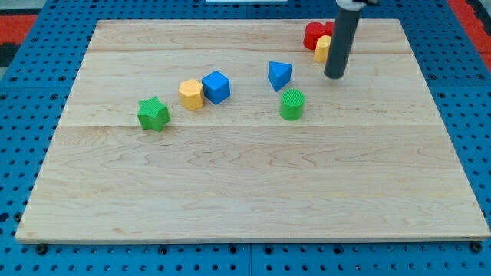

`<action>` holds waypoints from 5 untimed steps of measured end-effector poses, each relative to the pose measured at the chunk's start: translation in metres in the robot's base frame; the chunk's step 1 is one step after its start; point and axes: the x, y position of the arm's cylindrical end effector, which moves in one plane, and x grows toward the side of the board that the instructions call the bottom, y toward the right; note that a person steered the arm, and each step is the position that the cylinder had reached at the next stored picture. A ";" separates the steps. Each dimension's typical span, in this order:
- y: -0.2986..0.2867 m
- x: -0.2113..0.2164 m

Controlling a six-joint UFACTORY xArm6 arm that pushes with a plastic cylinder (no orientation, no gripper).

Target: Place the green circle and yellow hexagon in a diagonal line

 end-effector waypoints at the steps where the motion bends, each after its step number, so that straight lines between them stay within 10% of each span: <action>1: -0.083 0.033; 3: -0.220 0.069; 5: -0.247 -0.005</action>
